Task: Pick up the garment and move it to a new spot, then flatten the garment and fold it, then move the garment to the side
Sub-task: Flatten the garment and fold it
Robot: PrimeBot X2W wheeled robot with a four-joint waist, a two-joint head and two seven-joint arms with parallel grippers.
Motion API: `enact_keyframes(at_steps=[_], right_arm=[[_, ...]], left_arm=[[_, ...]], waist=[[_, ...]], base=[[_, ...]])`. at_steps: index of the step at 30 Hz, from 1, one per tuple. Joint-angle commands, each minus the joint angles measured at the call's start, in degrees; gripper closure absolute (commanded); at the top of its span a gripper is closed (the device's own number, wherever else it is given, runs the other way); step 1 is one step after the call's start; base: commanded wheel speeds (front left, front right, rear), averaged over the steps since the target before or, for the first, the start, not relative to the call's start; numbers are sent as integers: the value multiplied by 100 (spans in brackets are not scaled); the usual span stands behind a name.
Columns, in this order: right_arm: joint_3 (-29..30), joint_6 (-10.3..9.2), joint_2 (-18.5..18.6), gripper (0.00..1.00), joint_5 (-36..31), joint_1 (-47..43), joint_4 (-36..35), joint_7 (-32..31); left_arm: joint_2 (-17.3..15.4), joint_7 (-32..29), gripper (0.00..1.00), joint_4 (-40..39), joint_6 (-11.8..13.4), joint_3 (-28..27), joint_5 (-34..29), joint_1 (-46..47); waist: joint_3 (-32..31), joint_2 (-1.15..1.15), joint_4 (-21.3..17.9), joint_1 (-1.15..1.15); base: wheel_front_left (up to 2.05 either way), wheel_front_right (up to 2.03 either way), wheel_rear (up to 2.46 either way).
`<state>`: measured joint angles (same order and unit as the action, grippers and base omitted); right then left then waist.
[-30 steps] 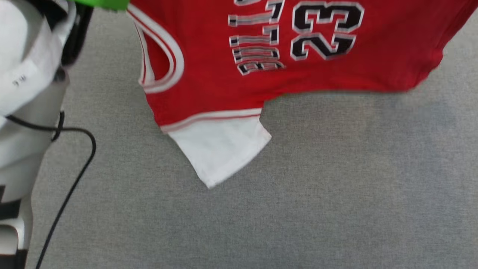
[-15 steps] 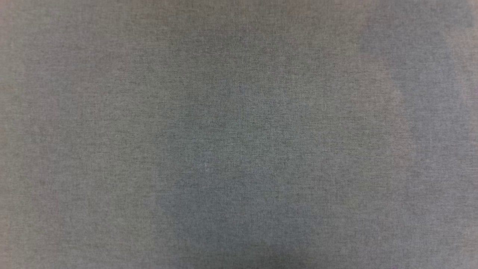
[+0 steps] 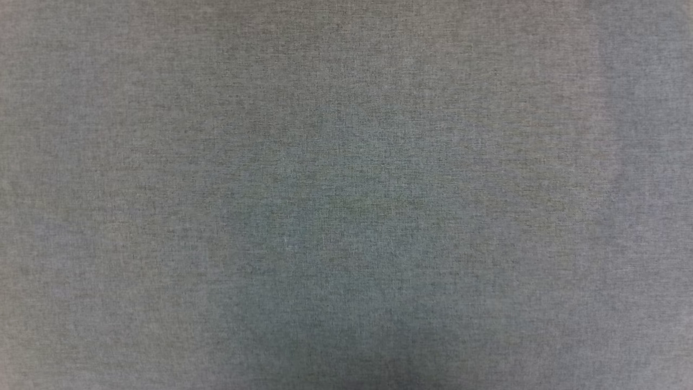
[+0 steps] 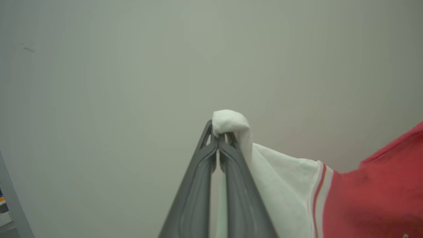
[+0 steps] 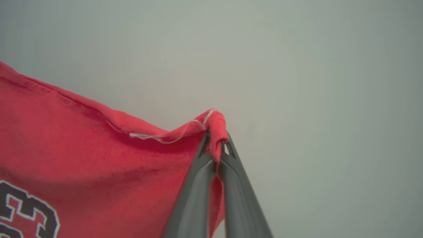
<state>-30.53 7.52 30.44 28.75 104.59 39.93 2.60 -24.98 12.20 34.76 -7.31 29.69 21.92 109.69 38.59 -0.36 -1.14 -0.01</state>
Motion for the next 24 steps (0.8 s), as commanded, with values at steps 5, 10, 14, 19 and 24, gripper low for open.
enact_keyframes(at_steps=[5, 10, 14, 19, 24], right_arm=[[-440, -3, -151, 100, 353, -633, 430, 396], [-836, -3, -205, 100, 650, -1262, 683, 668], [-1214, -3, -160, 100, 907, -1818, 695, 804], [-1676, -3, 13, 100, 1249, -2578, 507, 916], [-2103, -3, 249, 100, 1635, -3486, 148, 947]], left_arm=[[-166, 172, 100, 136, -1, 28, 182, -799], [-235, 241, 100, 28, 48, -31, 349, -1638], [-279, 266, 100, -231, 117, -13, 415, -2498], [-348, 276, 100, -855, 386, -65, 514, -3809], [-481, 278, 100, -1599, 712, -91, 642, -5268]], waist=[[-138, 36, 1, 1], [-393, 36, 38, 1], [-715, 36, 80, 1], [-1221, 36, 139, 1], [-1735, 36, 190, 1]], base=[[0, 0, 0], [0, 0, 0], [0, 0, 0], [0, 0, 0], [0, 0, 0]])
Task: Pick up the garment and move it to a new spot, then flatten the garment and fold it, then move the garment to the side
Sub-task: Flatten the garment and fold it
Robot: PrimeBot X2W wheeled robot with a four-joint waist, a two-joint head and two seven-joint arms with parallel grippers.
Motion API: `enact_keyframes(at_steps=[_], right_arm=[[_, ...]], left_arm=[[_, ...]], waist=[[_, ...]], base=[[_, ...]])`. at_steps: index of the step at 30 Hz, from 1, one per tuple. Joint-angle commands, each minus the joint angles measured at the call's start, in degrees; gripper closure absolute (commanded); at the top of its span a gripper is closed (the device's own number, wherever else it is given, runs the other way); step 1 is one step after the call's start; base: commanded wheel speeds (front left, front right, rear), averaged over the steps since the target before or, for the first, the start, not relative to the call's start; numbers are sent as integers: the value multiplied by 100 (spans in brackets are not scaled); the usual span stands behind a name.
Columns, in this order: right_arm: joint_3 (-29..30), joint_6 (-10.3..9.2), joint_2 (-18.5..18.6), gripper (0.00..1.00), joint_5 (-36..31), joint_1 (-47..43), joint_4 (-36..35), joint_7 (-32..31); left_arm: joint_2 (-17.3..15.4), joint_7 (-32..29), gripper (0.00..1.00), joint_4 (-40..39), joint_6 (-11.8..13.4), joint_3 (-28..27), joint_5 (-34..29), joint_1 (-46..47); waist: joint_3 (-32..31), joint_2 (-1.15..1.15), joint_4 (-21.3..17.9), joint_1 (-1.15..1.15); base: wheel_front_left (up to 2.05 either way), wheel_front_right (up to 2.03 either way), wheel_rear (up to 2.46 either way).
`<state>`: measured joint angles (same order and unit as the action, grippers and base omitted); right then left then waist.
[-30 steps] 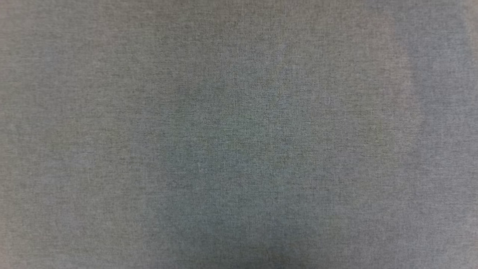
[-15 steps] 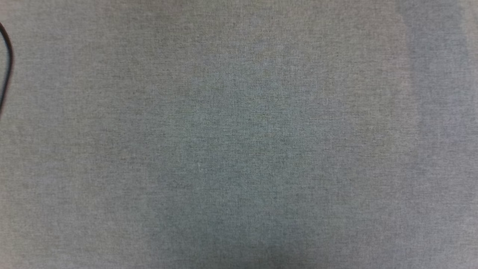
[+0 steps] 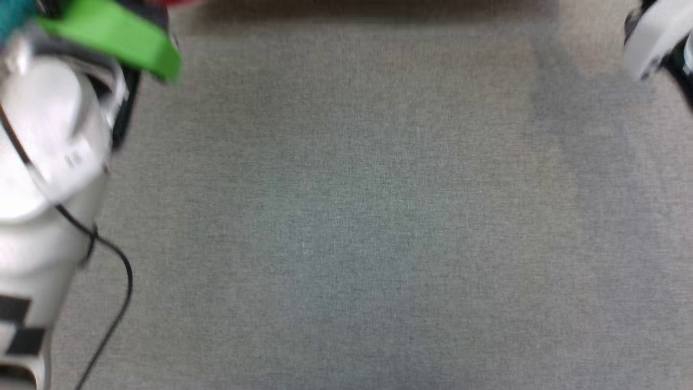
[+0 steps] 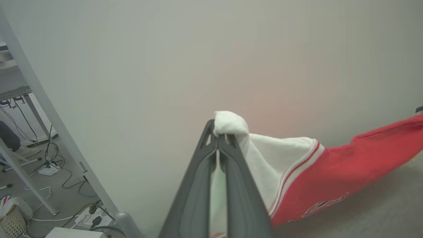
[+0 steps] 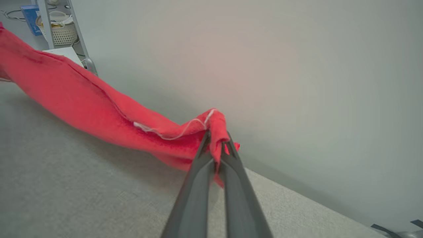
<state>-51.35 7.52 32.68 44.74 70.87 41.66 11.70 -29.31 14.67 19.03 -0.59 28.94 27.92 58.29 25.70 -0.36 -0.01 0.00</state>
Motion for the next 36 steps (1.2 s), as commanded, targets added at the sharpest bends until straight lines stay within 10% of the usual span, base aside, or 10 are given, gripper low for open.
enact_keyframes(at_steps=[1, 22, 36], right_arm=[[-90, -3, 70, 100, 99, -338, -100, 64], [-558, -3, 879, 100, 646, -4065, -1251, 75], [266, -3, 1568, 100, 820, -6165, -2609, -719]], left_arm=[[-89, 31, 100, -184, 120, 11, 58, -478], [-474, -384, 100, -1898, 1291, 389, 1167, -5496], [-676, -1138, 100, -2420, 1365, 718, 1976, -6930]], waist=[[-559, 36, 81, 0], [-1959, 36, 229, 0], [-2456, 36, 246, 0]], base=[[0, 0, 0], [0, 0, 0], [0, 0, 0]])
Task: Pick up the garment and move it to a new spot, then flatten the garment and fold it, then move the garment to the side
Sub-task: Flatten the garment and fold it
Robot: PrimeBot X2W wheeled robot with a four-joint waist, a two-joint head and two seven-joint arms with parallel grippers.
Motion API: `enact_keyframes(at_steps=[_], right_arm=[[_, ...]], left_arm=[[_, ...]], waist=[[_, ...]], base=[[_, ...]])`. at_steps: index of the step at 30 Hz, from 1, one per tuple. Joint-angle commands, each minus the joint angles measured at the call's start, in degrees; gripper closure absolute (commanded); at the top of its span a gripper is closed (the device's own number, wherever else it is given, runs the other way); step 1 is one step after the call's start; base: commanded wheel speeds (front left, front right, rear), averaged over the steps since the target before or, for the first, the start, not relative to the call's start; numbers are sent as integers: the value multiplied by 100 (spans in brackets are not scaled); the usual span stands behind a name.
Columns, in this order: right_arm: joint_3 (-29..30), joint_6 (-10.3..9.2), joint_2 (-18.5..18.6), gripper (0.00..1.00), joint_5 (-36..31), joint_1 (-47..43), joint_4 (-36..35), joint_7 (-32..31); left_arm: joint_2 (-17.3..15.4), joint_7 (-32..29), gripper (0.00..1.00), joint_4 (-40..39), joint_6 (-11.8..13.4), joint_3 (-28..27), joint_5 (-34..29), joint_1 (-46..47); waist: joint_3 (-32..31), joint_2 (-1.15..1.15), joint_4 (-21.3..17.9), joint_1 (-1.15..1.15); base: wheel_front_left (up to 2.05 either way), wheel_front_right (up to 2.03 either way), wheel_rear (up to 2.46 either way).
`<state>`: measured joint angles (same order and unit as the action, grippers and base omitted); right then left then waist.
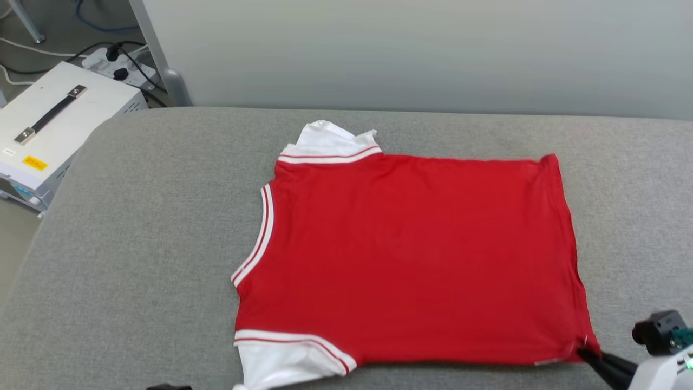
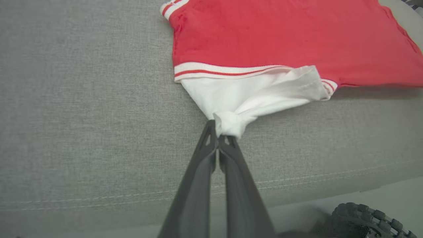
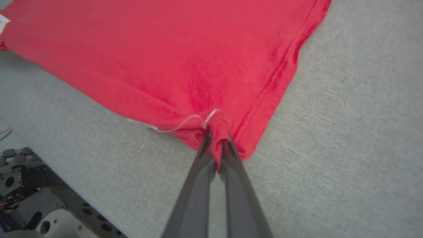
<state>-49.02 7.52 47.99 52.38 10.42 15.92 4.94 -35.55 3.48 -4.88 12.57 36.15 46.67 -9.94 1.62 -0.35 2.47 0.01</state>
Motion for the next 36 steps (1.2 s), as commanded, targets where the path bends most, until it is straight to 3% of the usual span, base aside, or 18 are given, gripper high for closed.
enact_keyframes(at_steps=[1, 9, 26, 36], right_arm=[[106, -3, 71, 100, 85, -253, -126, -132], [837, -3, 122, 100, 97, -1005, -805, -759], [2222, -3, -398, 100, -266, -538, -1481, -1478], [2290, -3, -663, 100, -153, 345, -1258, -1677]], left_arm=[[-64, -62, 100, -75, 50, 15, 143, -166], [-168, -97, 100, -219, 86, 11, 95, -153], [-257, -473, 100, 422, -849, 66, -700, 2361], [-12, -739, 100, 1497, -1429, 73, -733, 3726]], waist=[[-54, 35, 0, -1], [48, 35, 16, -1], [625, 35, -124, -1], [1327, 35, -373, -1]], base=[[0, 0, 0], [0, 0, 0], [0, 0, 0], [0, 0, 0]])
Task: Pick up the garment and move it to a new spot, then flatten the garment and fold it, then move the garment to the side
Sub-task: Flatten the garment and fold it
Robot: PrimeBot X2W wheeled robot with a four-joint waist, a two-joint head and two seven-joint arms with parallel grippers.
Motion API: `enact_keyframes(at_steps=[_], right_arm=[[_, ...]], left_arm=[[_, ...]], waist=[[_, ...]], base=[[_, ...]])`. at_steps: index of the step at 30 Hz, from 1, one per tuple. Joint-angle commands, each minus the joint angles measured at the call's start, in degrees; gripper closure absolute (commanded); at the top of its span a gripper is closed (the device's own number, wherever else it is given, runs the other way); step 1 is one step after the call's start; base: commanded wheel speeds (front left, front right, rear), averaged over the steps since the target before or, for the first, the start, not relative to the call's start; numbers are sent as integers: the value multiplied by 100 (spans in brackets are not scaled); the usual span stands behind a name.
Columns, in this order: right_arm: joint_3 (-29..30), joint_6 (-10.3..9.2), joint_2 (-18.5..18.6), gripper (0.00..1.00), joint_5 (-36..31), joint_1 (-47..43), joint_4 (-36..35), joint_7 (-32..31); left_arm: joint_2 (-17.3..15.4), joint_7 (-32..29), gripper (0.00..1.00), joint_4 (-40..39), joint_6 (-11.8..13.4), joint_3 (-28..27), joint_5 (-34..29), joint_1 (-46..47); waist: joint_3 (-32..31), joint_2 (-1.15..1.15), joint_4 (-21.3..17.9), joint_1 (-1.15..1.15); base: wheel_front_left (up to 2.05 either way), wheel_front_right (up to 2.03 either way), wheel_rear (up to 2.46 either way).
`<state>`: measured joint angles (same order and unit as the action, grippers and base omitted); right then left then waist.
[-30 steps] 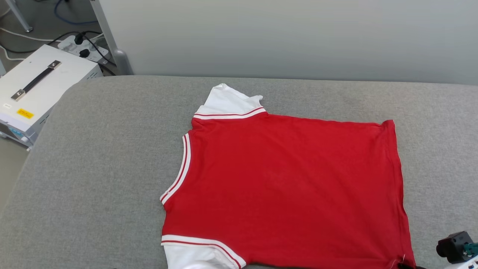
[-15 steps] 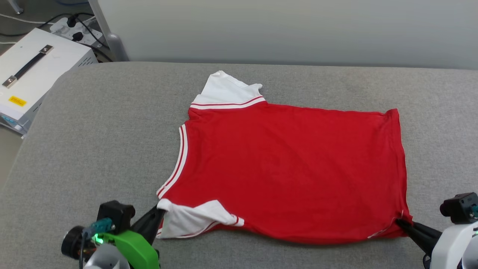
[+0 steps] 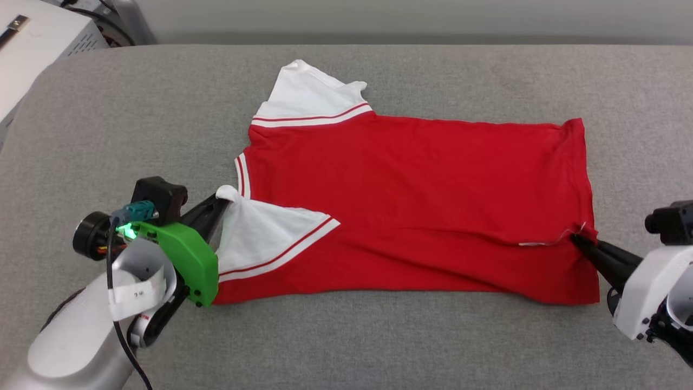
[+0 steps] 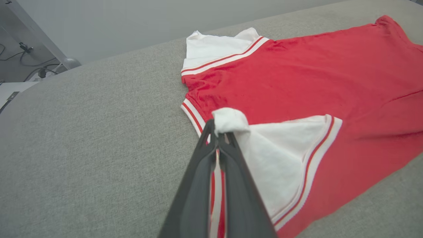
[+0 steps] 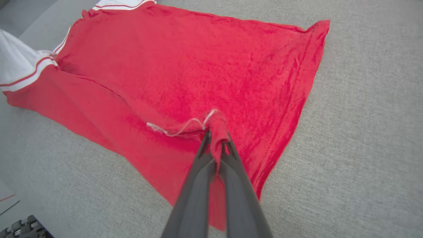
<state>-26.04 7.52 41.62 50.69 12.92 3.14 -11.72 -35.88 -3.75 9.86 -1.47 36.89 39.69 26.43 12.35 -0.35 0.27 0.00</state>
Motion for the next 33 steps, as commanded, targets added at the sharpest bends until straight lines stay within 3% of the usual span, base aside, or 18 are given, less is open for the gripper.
enact_keyframes(at_steps=[1, 11, 23, 24, 25, 26, 33], right_arm=[[-55, -3, -49, 100, 10, 246, 107, -21], [-676, -3, -231, 100, -27, 1566, 1150, 84], [-1599, -3, -260, 100, 228, 2018, 1874, 437], [-1616, -3, -247, 73, 255, 2023, 1886, 509], [-1634, -3, -215, 17, 272, 2020, 1891, 608], [-1637, -3, -178, 0, 273, 2009, 1887, 700], [-1494, -3, 212, 0, 409, 1557, 1567, 1257]], left_arm=[[62, -3, 100, 186, -81, 2, -31, 197], [381, 155, 100, 1463, -461, 205, -41, 941], [785, 465, 100, 2783, -597, 723, 195, 1234], [809, 529, 86, 2842, -598, 735, 216, 1244], [824, 617, 0, 2907, -599, 752, 225, 1265], [835, 673, 0, 2948, -599, 770, 235, 1281], [643, 894, 0, 2909, -601, 866, 394, 1401]], waist=[[328, 35, -177, 0], [839, 35, -261, 0], [816, 35, -207, 0], [782, 35, -196, 0], [730, 35, -175, 0], [685, 35, -150, 0], [193, 35, 33, 0]], base=[[0, 0, 0], [0, 0, 0], [0, 0, 0], [0, 0, 0], [0, 0, 0], [0, 0, 0], [0, 0, 0]])
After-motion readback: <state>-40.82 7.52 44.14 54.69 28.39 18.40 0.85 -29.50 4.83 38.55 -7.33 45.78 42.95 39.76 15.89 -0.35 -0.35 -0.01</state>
